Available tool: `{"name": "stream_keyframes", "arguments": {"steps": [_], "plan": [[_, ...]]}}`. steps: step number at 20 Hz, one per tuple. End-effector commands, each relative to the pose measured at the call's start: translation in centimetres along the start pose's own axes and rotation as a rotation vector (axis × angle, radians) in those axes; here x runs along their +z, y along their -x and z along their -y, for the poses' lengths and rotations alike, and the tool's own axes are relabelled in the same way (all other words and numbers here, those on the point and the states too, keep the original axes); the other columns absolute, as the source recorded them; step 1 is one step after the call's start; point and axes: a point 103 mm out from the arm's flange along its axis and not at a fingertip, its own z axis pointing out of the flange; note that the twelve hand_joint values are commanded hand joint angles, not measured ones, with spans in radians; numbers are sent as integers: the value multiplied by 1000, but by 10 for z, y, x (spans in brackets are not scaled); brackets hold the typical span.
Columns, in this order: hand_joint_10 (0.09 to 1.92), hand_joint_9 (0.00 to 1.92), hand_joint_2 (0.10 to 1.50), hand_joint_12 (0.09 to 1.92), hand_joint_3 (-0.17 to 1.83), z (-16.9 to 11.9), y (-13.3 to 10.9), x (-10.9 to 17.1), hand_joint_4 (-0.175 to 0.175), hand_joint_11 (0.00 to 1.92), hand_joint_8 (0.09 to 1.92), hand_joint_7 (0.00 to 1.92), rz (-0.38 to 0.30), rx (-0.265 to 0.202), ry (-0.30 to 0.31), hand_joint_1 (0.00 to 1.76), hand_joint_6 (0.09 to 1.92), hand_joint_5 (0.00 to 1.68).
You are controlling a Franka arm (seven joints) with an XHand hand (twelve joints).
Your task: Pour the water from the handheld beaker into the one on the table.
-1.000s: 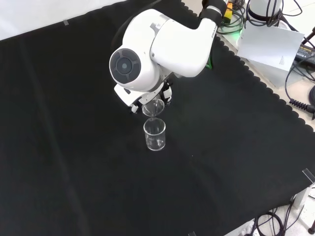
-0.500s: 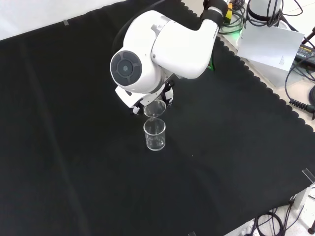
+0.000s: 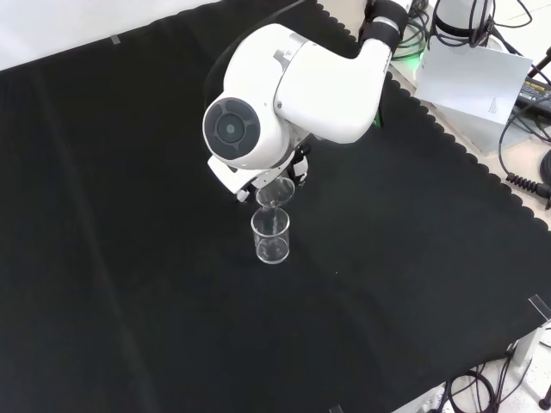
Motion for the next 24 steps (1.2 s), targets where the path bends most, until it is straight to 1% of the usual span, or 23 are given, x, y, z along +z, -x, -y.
{"name": "stream_keyframes", "arguments": {"steps": [1,4,6,15,17,18,19,20,21,24], "plan": [[864,1445,647,869,811,2,-3,-1,-175,1112,998,1154,10,-2,1,1294,1008,1102],[864,1445,646,869,812,3,-1,0,-175,1112,998,1154,6,-1,-2,1294,1008,1102],[864,1445,646,870,812,6,-4,-5,-175,1113,998,1154,23,1,-2,1294,1008,1102],[865,1445,646,871,813,9,-7,-7,-175,1112,998,1154,36,-8,-1,1294,1009,1102],[865,1445,646,871,813,10,-7,-7,-175,1112,998,1154,38,1,-6,1294,1009,1102],[865,1446,646,871,813,10,-6,-6,-175,1112,998,1154,26,-42,16,1294,1009,1102],[865,1446,646,872,813,11,-7,-7,-175,1112,998,1154,42,-46,20,1294,1009,1101],[865,1446,646,872,813,11,-8,-7,-175,1112,999,1154,49,-42,21,1294,1009,1101],[865,1446,646,872,813,11,-8,-7,-175,1112,999,1154,55,-26,13,1294,1009,1101],[865,1446,646,872,813,11,-1,-1,-175,1112,999,1154,52,-11,-2,1294,1009,1101]]}}
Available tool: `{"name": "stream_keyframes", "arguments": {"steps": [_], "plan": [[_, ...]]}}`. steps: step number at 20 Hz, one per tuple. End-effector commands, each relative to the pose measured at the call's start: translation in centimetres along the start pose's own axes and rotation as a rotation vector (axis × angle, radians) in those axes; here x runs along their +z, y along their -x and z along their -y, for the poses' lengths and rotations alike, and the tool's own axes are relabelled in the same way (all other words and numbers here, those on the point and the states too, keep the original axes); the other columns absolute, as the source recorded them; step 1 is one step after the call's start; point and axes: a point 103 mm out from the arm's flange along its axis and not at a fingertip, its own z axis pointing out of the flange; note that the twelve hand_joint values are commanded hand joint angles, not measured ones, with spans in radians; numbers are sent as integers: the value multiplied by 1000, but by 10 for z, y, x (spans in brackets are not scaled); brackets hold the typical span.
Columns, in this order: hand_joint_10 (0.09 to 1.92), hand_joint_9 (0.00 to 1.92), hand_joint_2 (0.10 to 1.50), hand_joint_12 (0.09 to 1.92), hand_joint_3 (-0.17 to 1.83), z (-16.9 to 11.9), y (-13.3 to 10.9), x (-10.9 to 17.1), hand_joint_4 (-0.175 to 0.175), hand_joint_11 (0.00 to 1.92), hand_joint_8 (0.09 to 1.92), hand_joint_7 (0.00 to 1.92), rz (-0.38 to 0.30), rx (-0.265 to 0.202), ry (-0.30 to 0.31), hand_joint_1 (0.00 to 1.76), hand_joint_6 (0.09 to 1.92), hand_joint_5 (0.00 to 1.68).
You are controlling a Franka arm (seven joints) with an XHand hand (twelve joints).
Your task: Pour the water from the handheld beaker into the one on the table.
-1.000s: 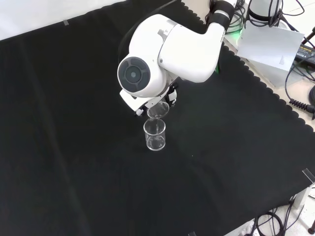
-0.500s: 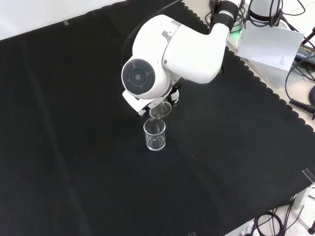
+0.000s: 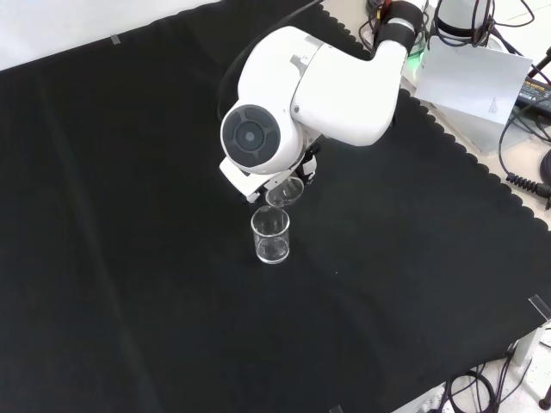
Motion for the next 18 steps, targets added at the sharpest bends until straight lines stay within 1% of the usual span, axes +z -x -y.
{"name": "stream_keyframes", "arguments": {"steps": [1,3,7,10,12,14,16,18], "plan": [[865,1446,646,872,813,0,7,2,-175,1112,999,1154,1,20,-10,1294,1009,1101],[865,1446,646,872,813,1,3,-2,-175,1112,999,1154,21,35,-19,1294,1009,1101],[866,1446,646,873,813,2,2,-3,-175,1112,999,1154,25,36,-17,1294,1010,1101],[866,1446,646,873,814,2,5,-3,-175,1112,999,1154,5,35,-10,1294,1010,1101],[866,1446,646,874,814,4,2,-5,-175,1112,999,1154,16,39,-7,1294,1010,1101],[866,1446,646,874,814,4,2,-6,-175,1112,1000,1153,13,29,1,1294,1010,1101],[866,1445,646,874,814,4,1,-7,-175,1112,1000,1153,16,34,0,1294,1010,1101],[866,1445,646,874,814,5,0,-7,-175,1112,1000,1153,-11,43,-15,1294,1010,1101]]}}
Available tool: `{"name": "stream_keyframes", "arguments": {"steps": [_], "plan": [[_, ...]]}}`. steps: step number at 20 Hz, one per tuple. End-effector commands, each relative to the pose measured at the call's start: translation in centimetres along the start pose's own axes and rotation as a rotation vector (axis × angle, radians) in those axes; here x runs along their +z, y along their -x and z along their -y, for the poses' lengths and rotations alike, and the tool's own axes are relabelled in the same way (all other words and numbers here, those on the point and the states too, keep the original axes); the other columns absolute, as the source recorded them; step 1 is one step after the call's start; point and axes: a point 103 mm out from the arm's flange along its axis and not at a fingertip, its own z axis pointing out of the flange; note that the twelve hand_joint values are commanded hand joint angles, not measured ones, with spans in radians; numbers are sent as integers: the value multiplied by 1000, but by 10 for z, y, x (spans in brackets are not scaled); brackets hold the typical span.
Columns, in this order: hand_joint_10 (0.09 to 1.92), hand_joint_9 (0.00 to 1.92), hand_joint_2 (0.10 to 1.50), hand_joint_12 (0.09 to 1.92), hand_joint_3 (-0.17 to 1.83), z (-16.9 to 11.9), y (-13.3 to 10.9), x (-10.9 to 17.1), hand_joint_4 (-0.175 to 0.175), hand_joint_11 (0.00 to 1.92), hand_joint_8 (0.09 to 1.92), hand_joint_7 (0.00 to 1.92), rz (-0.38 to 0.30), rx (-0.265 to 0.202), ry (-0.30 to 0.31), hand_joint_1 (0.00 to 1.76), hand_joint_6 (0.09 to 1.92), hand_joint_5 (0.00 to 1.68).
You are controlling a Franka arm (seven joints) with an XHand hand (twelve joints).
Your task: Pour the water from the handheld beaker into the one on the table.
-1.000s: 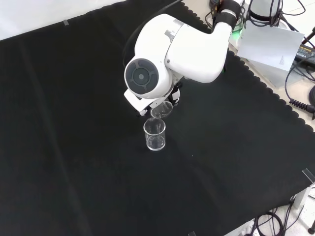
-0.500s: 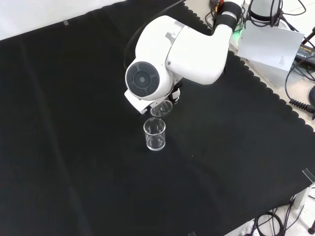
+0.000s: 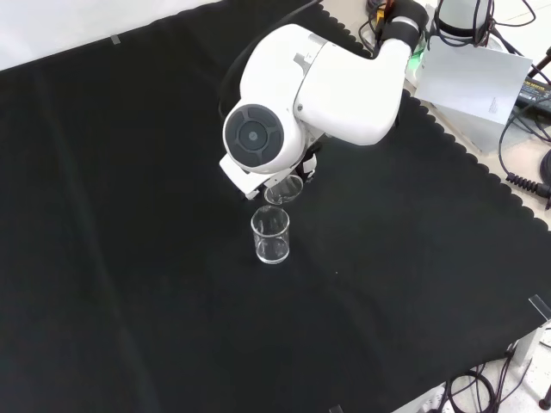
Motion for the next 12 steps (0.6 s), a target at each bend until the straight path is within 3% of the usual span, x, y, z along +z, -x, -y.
{"name": "stream_keyframes", "arguments": {"steps": [1,5,9,12], "plan": [[866,1445,646,874,814,1,-2,-3,-175,1112,1000,1153,-9,-26,11,1294,1010,1101],[866,1445,646,874,814,2,-3,-5,-175,1113,1000,1153,14,-4,8,1293,1011,1101],[867,1445,646,874,814,3,-1,-7,-175,1113,1000,1153,-36,-11,21,1293,1011,1101],[867,1445,646,874,814,5,5,-6,-175,1114,1000,1153,-123,-36,54,1293,1011,1101]]}}
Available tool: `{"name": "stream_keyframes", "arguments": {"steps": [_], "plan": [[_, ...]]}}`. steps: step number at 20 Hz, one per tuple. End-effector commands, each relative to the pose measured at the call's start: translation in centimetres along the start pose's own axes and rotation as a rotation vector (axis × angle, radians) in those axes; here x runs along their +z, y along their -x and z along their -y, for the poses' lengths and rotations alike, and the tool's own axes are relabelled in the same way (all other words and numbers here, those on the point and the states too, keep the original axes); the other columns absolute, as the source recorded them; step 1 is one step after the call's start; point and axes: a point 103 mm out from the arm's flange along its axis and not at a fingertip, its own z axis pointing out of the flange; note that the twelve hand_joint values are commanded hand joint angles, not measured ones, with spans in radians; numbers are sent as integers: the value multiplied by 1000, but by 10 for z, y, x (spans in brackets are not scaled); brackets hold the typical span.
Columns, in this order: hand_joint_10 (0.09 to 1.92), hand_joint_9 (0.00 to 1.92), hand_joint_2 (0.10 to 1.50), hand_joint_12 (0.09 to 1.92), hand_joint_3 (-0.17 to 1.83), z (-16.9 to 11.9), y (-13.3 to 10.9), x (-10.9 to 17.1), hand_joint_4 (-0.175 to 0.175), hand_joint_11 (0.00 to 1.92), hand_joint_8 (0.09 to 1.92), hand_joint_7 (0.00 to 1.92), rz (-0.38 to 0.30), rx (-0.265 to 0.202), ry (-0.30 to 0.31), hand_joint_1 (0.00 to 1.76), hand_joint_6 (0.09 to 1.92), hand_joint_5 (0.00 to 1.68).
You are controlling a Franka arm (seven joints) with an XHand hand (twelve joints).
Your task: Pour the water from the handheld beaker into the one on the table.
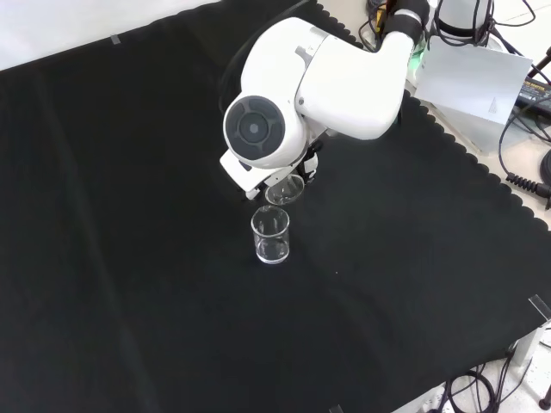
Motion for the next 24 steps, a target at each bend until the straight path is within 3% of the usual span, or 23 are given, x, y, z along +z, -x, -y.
{"name": "stream_keyframes", "arguments": {"steps": [1,3,7,13,16,24], "plan": [[866,1445,646,874,814,5,9,-3,-175,1114,1000,1153,-144,-40,68,1293,1011,1101],[866,1445,646,874,814,10,14,-6,-175,1115,1000,1153,-236,-66,135,1293,1011,1101],[865,1444,646,873,813,16,21,-6,-175,1115,1000,1153,-319,-93,221,1293,1011,1101],[863,1442,647,870,811,17,38,2,-175,1112,999,1153,-489,-137,309,1293,1010,1100],[862,1439,648,867,809,14,51,8,-175,1109,998,1153,-588,-164,307,1293,1009,1100],[860,1437,653,864,802,1,85,28,-175,1107,997,1151,-731,-157,303,1293,1008,1099]]}}
